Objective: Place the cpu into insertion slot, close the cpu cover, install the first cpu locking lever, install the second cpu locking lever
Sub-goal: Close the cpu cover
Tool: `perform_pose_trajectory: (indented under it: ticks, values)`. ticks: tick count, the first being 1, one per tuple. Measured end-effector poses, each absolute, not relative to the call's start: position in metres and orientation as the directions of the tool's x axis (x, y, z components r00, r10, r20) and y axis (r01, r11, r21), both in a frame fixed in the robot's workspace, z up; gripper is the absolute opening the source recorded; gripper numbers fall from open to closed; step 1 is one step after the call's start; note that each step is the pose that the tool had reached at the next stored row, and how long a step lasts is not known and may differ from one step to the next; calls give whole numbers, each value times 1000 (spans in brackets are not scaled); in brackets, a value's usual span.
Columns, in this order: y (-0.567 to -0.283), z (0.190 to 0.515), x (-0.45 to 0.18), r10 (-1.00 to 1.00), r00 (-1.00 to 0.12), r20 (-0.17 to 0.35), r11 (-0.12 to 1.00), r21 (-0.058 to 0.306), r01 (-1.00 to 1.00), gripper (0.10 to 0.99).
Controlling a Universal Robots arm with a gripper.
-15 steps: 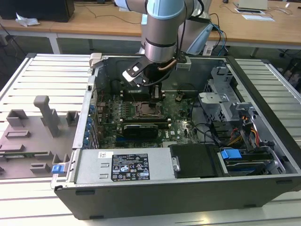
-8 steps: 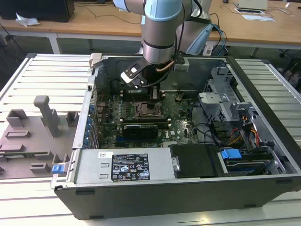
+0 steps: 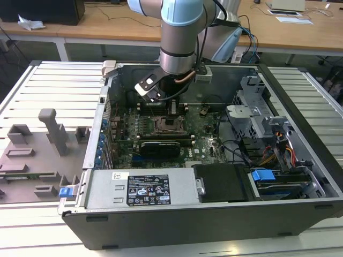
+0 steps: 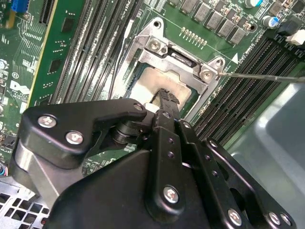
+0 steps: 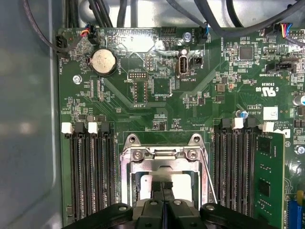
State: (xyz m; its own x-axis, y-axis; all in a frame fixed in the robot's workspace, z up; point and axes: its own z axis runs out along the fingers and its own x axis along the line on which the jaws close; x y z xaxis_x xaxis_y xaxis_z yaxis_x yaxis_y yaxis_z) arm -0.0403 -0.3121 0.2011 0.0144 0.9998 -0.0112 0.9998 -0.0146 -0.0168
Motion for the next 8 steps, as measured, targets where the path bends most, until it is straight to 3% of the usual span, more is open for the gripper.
perform_pose_trajectory:
  ticks: [8]
  values:
    - [-312, 206, -36, 1000, 14, -11, -15, -19, 1000, 106]
